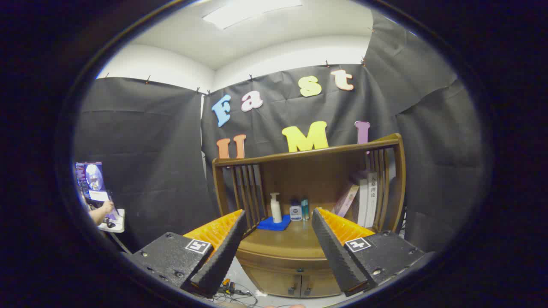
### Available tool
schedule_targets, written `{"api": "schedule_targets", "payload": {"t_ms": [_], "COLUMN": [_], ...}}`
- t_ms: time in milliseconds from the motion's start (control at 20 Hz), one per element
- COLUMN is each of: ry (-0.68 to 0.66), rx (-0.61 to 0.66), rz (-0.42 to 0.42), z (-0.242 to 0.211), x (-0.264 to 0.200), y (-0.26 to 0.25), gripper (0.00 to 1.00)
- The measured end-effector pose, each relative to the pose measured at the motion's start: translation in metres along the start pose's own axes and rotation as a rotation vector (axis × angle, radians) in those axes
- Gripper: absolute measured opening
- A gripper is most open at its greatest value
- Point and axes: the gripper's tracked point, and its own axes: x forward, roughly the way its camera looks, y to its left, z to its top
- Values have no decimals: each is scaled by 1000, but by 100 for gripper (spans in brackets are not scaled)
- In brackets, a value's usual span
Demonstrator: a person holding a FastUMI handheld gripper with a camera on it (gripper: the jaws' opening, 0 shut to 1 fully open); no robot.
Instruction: Pull open the drawer, take out the items inside it, and place them on the countertop above the cabinet.
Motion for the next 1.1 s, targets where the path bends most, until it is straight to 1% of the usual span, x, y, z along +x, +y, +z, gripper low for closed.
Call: {"api": "schedule_targets", "payload": {"t_ms": [500, 850, 1000, 1100], "ry": [-80, -94, -118, -125], "rx": [-46, -69, -76, -68], "rz": [-85, -95, -115, -123], "z": [23, 25, 30, 26], "x": [-7, -9, -10, -8], "y": [-6, -5, -8, -8], "gripper": [99, 99, 99, 99]}}
